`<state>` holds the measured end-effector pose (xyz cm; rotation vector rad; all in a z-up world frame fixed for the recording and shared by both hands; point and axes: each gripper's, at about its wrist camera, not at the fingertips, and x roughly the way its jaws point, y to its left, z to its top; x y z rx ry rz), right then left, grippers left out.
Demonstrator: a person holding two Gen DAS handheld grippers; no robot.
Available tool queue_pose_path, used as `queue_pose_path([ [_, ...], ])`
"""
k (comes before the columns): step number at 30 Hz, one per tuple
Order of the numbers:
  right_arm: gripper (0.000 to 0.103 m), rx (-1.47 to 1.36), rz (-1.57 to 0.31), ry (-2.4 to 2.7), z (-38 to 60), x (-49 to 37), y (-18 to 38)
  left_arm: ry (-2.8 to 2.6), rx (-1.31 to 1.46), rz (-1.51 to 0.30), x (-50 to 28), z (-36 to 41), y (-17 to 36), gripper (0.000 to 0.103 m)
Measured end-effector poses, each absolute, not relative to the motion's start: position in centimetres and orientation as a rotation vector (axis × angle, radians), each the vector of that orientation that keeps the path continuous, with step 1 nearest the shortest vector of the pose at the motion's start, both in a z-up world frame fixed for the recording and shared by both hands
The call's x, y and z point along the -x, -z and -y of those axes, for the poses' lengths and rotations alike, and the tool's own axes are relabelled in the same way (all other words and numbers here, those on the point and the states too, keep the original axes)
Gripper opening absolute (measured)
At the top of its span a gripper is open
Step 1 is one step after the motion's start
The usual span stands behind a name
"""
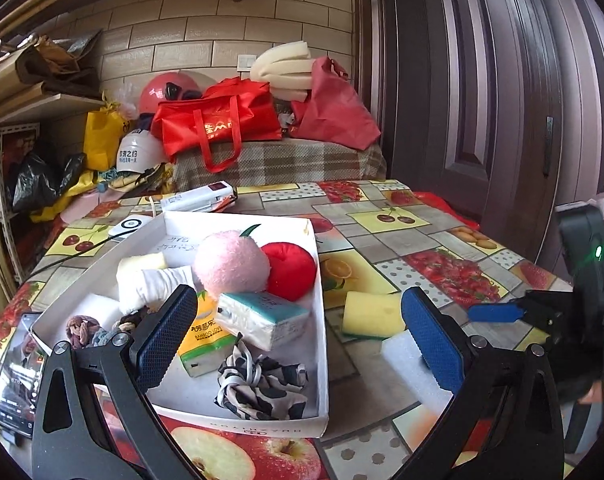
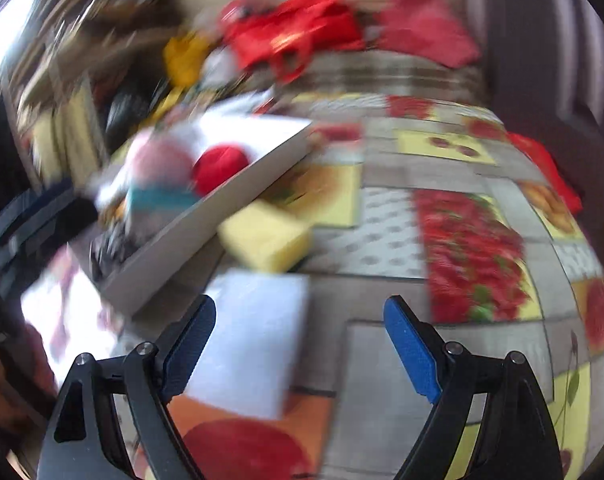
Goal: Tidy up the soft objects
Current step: 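Grasp the yellow sponge with the left tool while the right tool grasps the white foam block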
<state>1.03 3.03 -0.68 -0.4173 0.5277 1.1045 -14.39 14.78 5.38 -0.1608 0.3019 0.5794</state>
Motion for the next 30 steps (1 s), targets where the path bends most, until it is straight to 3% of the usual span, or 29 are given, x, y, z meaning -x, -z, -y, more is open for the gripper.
queue_pose_path([
  [4,0.083,0.584,-0.546,-1.098,-5.2,0.3,2.3,-0.574,0.137,-0.322,13.9,-14.7,-5.2,0.103],
  [5,0.079,0.581,-0.562,-1.105,-5.2,0.1,2.4,-0.569,0.129,-0.332,13.6,-14.6,-5.1,0.103],
  [6,0.059,0.569,-0.578,-1.114,-5.0,-0.4,2.5,-0.561,0.116,-0.346,13.3,-14.5,-5.1,0.103],
  [7,0.057,0.569,-0.586,-1.117,-4.6,-0.8,2.6,-0.553,0.105,-0.357,13.0,-14.3,-5.0,0.103],
  [18,0.057,0.311,-0.678,-0.941,3.4,-10.1,1.2,-0.367,0.128,-0.507,6.5,-13.4,-4.1,0.103],
  [30,0.057,0.267,-0.697,-1.006,3.3,-11.2,1.2,-0.44,0.062,-0.696,-3.3,-15.1,-2.7,0.103],
])
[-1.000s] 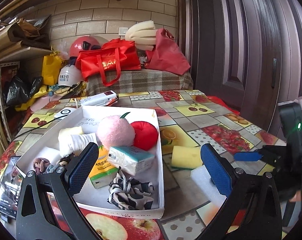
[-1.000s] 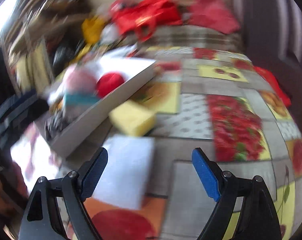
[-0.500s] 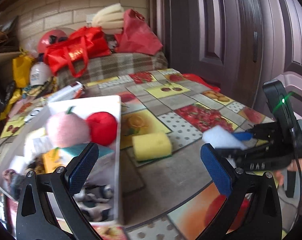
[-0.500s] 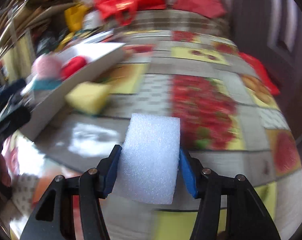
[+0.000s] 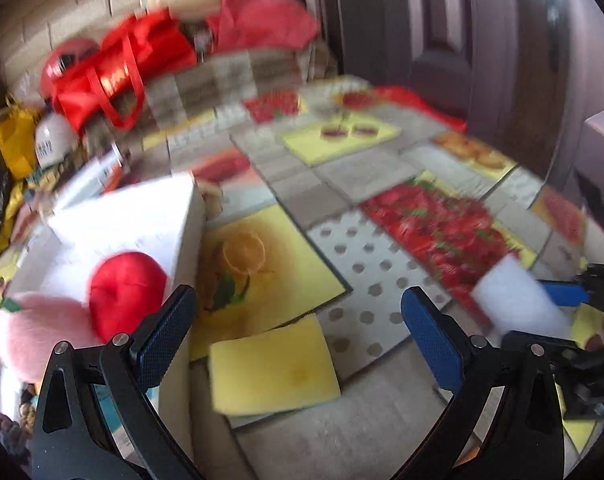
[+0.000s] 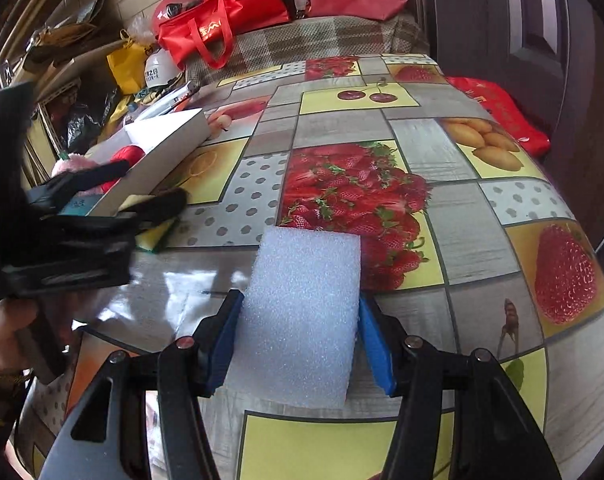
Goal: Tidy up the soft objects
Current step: 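Grasp the yellow sponge with the left tool while the right tool grasps the white foam block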
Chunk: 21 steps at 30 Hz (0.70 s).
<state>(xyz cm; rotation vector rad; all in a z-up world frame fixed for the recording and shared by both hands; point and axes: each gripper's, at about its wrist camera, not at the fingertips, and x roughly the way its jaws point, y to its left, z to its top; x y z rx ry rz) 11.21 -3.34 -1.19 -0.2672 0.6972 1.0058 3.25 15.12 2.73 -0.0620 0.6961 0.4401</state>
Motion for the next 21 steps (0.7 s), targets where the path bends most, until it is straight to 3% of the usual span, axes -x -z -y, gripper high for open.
queue_pose_path([
  [6,0.057,0.232,-0.71,-1.026,3.6,-11.7,1.2,-0.387,0.113,-0.877,-4.4,-14.1,-0.4,0.103],
  [12,0.058,0.211,-0.716,-1.038,3.8,-11.8,1.1,-0.253,0.137,-0.855,-1.2,-9.3,-0.7,0.1],
  [18,0.058,0.216,-0.715,-1.037,3.8,-11.8,1.1,-0.302,0.177,-0.856,-1.4,-10.7,-0.6,0.1],
  [20,0.058,0.213,-0.716,-1.036,3.9,-11.9,1.1,-0.293,0.175,-0.871,-2.1,-11.0,-0.4,0.097],
  [21,0.058,0.212,-0.716,-1.037,3.9,-11.8,1.1,-0.293,0.152,-0.879,-2.4,-10.8,-0.4,0.088],
])
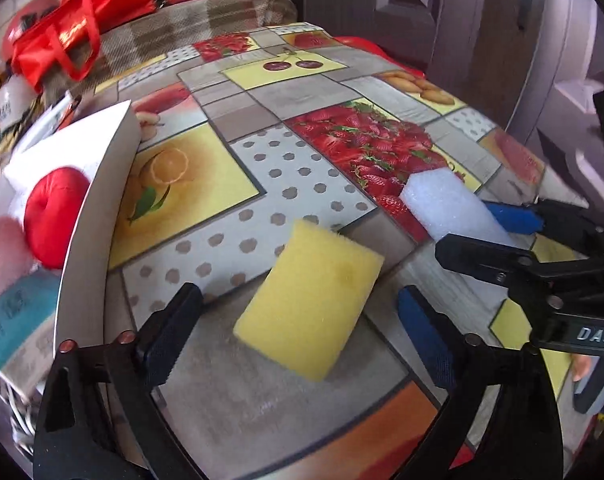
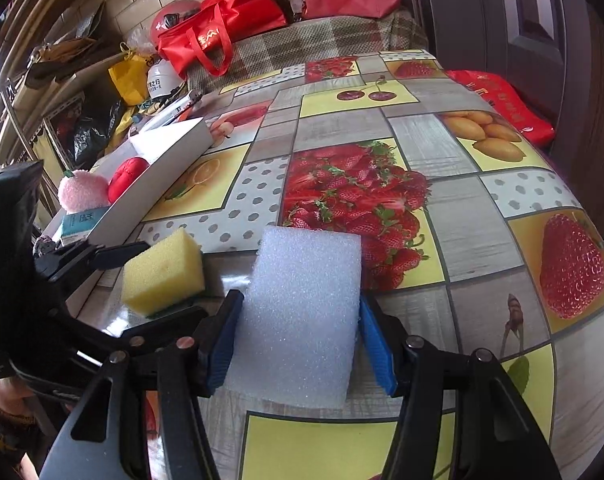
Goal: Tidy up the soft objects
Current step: 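Grasp the yellow sponge with the left tool while the right tool grasps the white foam block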
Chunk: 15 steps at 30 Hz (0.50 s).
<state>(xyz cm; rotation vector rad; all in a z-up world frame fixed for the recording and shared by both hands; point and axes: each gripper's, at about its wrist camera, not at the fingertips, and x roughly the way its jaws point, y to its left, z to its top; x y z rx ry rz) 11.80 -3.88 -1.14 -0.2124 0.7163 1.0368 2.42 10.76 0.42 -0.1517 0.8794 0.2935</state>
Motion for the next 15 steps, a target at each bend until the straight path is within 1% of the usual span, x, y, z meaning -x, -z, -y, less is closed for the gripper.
queue_pose_path([
  [1,0.058,0.214,-0.716,-1.035,3.9,-11.8,1.1,-0.288,0.131,-0.882,-2.5,-10.6,-0.4,0.071],
  [2,0.057,0.215,-0.714,-1.034,3.9,-11.8,1.1,-0.274,0.121,-0.872,-2.6,-10.6,-0.5,0.056],
  [5,0.057,0.216,-0.712,-1.032,4.0,-11.8,1.2,-0.268,0.076,-0.85,-2.2,-9.9,-0.7,0.051],
  [10,0.057,0.205,-0.697,-1.031,4.2,-11.7,1.0,-0.283,0.046,-0.821,-1.8,-9.5,-1.0,0.049],
  [15,0.057,0.186,-0.623,-1.007,5.0,-10.6,0.2,-0.319,0.005,-0.705,-0.2,-8.6,-2.3,0.048],
])
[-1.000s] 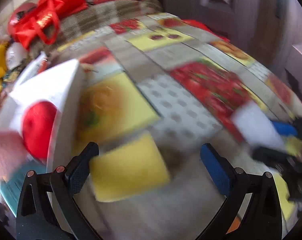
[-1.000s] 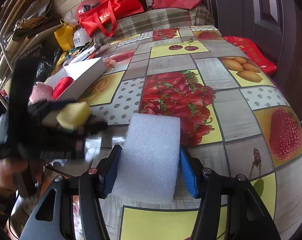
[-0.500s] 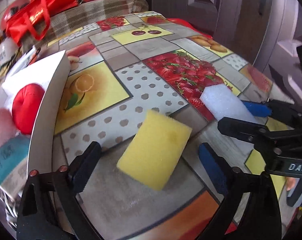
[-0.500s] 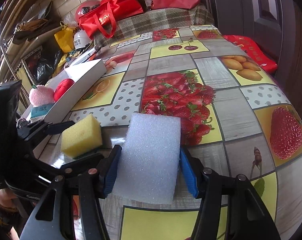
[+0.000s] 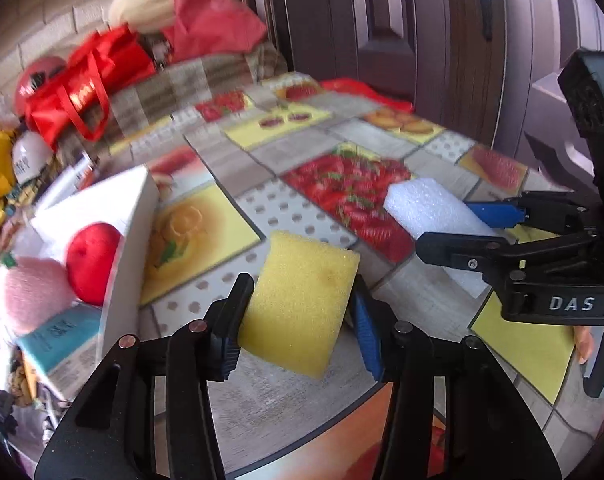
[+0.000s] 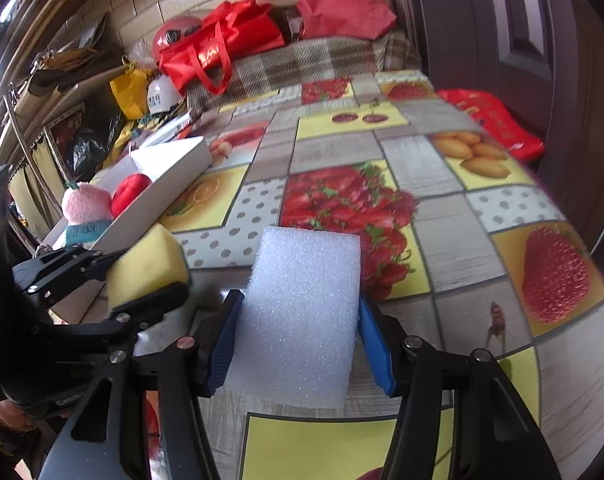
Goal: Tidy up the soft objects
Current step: 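Grasp the yellow sponge with the left tool while the right tool grasps the white foam block, then carry the yellow sponge and white foam block over the white box with both tools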
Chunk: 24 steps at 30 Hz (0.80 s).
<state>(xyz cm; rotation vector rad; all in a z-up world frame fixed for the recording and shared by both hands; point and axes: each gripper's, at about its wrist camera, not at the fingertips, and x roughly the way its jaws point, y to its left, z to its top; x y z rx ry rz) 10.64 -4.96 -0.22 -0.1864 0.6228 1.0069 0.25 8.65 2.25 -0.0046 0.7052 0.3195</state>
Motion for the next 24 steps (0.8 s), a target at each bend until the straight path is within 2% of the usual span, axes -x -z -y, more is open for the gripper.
queue_pose_path([
  [13,0.057,0.212,-0.319,-0.894,6.0,-6.3,-2.1,-0.455,-0.012,-0.414,4.6,-8.2,-5.0,0.048],
  [24,0.057,0.18,-0.23,-0.902,5.3,-3.8,-2.7,-0.479,0.031,-0.359,6.7,-8.7,-5.5,0.048],
])
